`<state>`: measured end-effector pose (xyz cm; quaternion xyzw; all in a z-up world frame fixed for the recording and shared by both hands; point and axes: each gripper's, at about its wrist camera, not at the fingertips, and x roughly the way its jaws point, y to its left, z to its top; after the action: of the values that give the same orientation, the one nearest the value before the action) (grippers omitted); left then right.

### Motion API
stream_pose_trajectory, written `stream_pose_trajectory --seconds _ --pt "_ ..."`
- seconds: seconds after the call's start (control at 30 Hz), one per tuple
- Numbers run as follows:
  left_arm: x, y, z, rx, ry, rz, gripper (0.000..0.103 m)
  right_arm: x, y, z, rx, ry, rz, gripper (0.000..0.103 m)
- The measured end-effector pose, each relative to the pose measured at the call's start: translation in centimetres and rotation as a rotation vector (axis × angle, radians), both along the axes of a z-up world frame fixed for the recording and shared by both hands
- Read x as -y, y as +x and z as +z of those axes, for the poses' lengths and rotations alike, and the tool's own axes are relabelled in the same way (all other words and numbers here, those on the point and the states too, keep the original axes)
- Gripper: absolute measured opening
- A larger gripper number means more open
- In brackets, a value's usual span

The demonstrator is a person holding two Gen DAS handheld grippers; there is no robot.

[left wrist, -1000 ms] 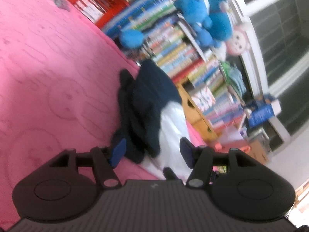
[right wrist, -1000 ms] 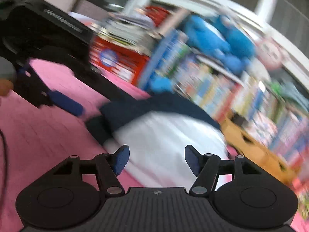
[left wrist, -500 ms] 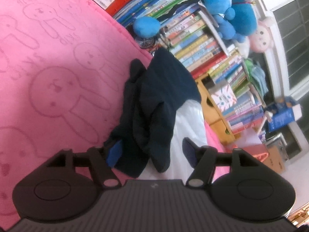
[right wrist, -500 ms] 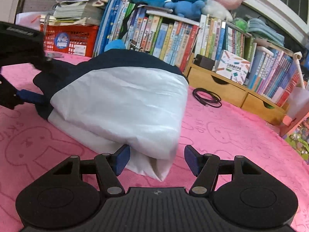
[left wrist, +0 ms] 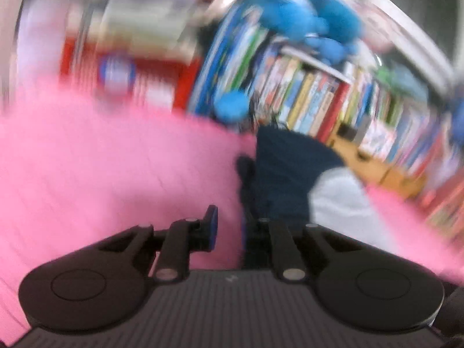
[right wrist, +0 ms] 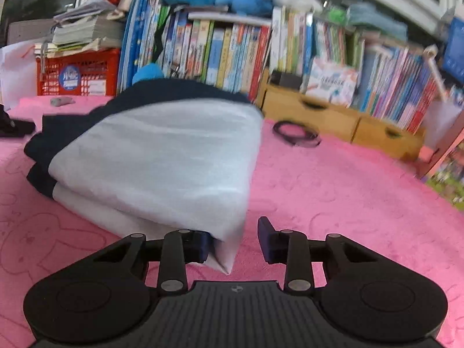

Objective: Fold clothes

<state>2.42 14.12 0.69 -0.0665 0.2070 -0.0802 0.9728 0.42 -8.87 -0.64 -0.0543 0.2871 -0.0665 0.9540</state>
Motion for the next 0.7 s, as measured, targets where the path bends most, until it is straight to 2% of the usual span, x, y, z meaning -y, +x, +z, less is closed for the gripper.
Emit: stream_pose_trajectory --seconds 0.07,0.17,0.23,0.37,0.47,0.53,0.6,0.63,0.67,0.7 --pt "1.4 -1.1 1.0 0.093 0.122 -0.104 0.026 0.4 0.1 0.0 -0.002 0.032 -0.003 0.034" --pt "4.5 -2.7 1.5 0.187 0.296 -0.306 0.033 0.5 -0.3 0.1 0.024 0.049 0.009 0.025" --pt "7.1 -3.8 1.0 0.236 0.436 -0.434 0.039 0.6 -0.5 0.2 0.039 0.056 0.015 0.024" --pt "12.0 -5.3 -1.5 0.338 0.665 -0.641 0.05 1.0 -0.7 0.4 0.051 0.082 0.014 0.024" --pt "14.5 -5.2 -3.1 0.357 0.761 -0.69 0.05 1.1 -0.7 0.5 0.059 0.091 0.016 0.024" --pt "15.9 -4.4 -4.2 0.377 0.836 -0.665 0.049 1.2 -0.8 0.6 0.065 0.096 0.015 0.024" --pt "17.0 -3.6 -5.6 0.448 0.966 -0.569 0.037 1.2 -0.9 0.6 0.07 0.101 0.014 0.023" --pt "17.0 -3.1 -6.1 0.467 1.016 -0.529 0.031 1.2 -1.0 0.7 0.074 0.098 0.009 0.023" --pt "16.8 -2.6 -6.6 0.471 1.054 -0.502 0.02 1.2 -1.1 0.7 0.078 0.095 0.003 0.022" --pt "16.5 -2.1 -7.0 0.475 1.092 -0.474 0.013 1.1 -1.2 0.7 0.082 0.092 -0.003 0.022"
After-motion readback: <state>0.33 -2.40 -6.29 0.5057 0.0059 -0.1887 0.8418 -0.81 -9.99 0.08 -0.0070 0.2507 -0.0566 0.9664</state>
